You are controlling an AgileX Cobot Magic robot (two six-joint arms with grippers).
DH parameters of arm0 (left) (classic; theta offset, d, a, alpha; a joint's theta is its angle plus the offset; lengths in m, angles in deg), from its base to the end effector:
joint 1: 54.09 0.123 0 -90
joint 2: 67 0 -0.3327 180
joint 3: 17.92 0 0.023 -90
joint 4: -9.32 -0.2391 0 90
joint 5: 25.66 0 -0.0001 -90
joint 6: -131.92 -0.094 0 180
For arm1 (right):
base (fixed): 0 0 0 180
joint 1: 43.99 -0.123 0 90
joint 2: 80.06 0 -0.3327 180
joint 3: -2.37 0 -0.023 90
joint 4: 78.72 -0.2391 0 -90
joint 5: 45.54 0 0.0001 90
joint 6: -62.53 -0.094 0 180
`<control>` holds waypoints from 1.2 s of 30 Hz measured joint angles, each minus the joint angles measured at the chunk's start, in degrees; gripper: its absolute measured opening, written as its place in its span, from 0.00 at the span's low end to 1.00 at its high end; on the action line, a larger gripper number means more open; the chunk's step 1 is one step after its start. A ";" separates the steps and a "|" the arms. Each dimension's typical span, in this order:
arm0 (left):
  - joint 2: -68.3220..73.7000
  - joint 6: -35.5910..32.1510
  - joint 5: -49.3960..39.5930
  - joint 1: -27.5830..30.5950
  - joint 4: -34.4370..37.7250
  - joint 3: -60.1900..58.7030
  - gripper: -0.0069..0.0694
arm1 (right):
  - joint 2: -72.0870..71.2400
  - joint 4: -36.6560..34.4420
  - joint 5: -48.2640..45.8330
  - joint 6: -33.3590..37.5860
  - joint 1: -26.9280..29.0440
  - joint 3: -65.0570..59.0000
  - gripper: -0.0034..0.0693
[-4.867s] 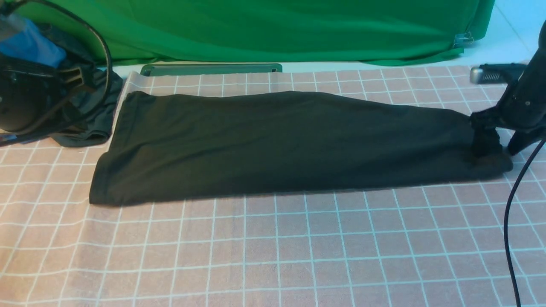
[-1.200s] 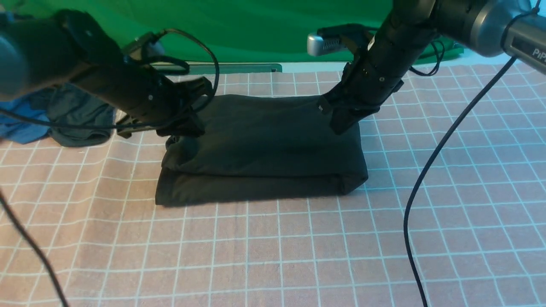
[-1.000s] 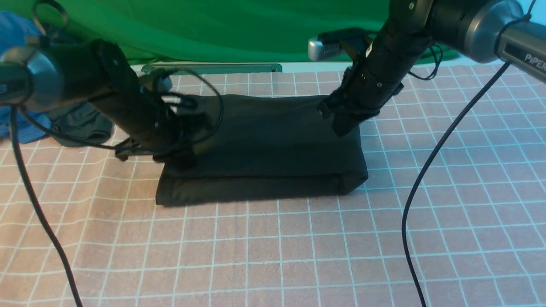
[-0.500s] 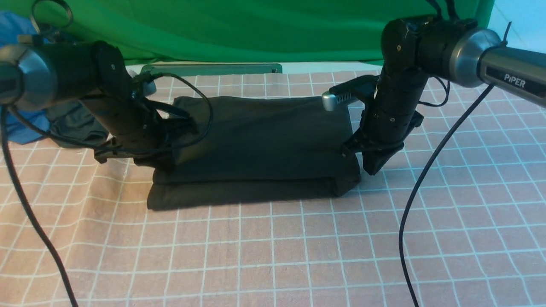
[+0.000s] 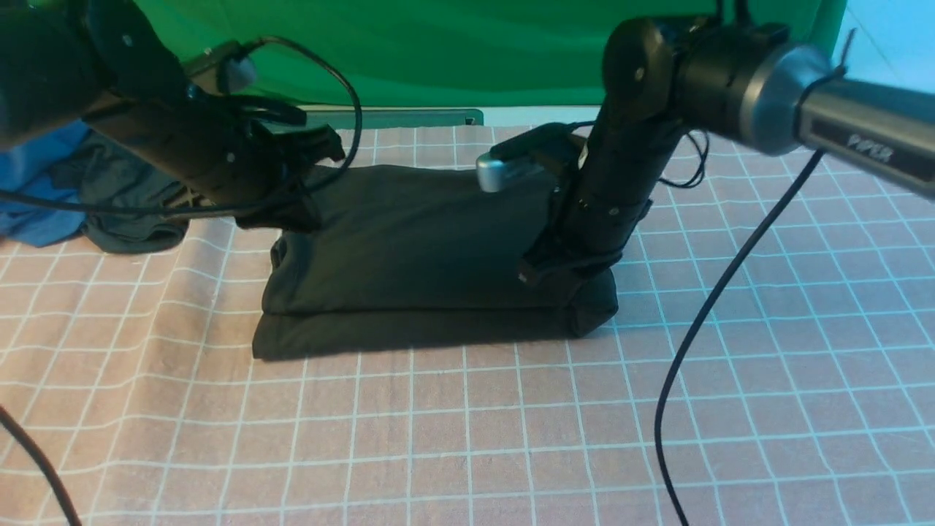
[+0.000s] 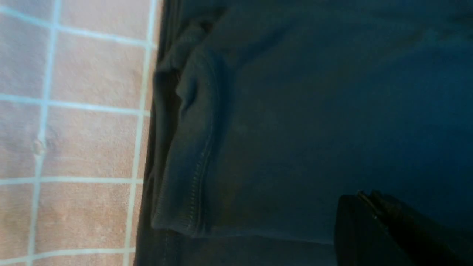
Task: Fold a long-sleeved shirt over a pink coffee tablecloth.
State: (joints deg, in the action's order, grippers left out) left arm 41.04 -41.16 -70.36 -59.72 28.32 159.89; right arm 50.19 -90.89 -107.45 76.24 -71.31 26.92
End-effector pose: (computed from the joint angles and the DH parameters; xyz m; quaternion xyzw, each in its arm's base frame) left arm 0.3724 -0.0584 0.2964 -0.1002 0.9617 -0.1614 0.1976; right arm 0.4113 0.2321 0.2443 -0.3094 0.9397 0.1104 0.0949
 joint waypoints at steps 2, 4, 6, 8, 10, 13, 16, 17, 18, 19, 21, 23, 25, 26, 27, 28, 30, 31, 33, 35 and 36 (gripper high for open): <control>1.42 -0.26 0.05 0.00 0.40 0.00 0.11 | 0.18 0.09 1.55 -1.37 0.00 0.00 0.10; 3.62 -0.32 0.06 0.00 0.79 0.00 0.11 | 0.24 0.22 1.54 -1.90 0.00 0.00 0.10; 5.64 -0.44 0.06 0.00 0.96 0.00 0.11 | 0.24 0.22 0.27 -1.54 0.00 0.00 0.10; 7.23 -0.44 -0.02 0.00 1.00 0.00 0.11 | 0.24 0.52 0.44 -1.46 0.00 0.00 0.10; 8.23 -0.44 -0.02 0.00 1.00 0.00 0.11 | 0.24 0.99 1.47 -1.60 0.00 0.00 0.10; 10.37 -0.48 -0.82 0.00 1.00 0.00 0.11 | 0.24 2.47 4.28 -3.64 0.00 0.00 0.10; 11.54 -1.20 -1.22 0.00 1.00 0.00 0.11 | 0.94 3.77 2.05 -5.48 0.00 0.00 0.10; 11.47 -1.28 -1.14 0.00 1.00 0.00 0.11 | 1.42 3.89 0.56 -5.58 0.00 0.00 0.10; 11.25 -1.33 -1.09 0.00 1.00 0.00 0.11 | 1.84 4.08 -0.16 -5.58 0.00 0.00 0.10; 10.86 -1.33 -1.09 0.00 1.00 0.00 0.11 | 2.35 4.23 -0.80 -5.35 0.00 0.00 0.10; 9.70 -1.33 -1.09 0.00 1.00 0.00 0.11 | 2.76 4.35 -0.77 -4.80 0.00 0.00 0.10; 7.33 -1.33 -0.85 0.00 0.69 0.00 0.11 | 2.51 4.52 -0.82 -4.58 0.00 0.06 0.10; 4.49 -0.64 -0.56 0.00 -1.30 0.00 0.11 | 1.64 5.14 -1.04 -4.44 0.00 0.06 0.10; 2.43 1.11 -0.44 0.00 -3.32 0.00 0.11 | 0.68 6.01 -1.40 -4.44 0.18 0.01 0.10; 1.07 3.24 -0.33 0.00 -5.42 0.00 0.11 | -0.37 6.73 -1.52 -4.44 0.49 0.01 0.10; -0.54 5.55 -0.40 0.00 -7.61 0.00 0.11 | -1.64 7.27 -1.43 -4.44 1.03 0.01 0.10; -2.90 8.46 -1.27 0.00 -10.93 0.00 0.11 | -4.02 7.69 -1.02 -4.44 2.43 0.01 0.10; -3.88 9.64 -2.26 0.00 -12.86 0.00 0.11 | -5.48 7.86 -0.75 -4.44 3.51 0.01 0.10; -4.39 10.62 -4.78 0.00 -14.67 0.00 0.11 | -8.30 8.28 -0.97 -4.49 6.11 0.01 0.10; -4.06 10.81 -6.98 0.00 -14.97 0.00 0.11 | -9.56 8.49 -1.75 -4.49 7.70 0.01 0.10; -3.55 10.81 -8.30 0.00 -14.97 0.00 0.11 | -10.28 8.71 -2.90 -4.49 9.12 0.07 0.10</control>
State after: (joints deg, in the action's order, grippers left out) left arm 37.50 -30.35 -78.67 -59.72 13.36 159.89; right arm 39.91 -82.18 -110.34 71.75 -62.19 26.99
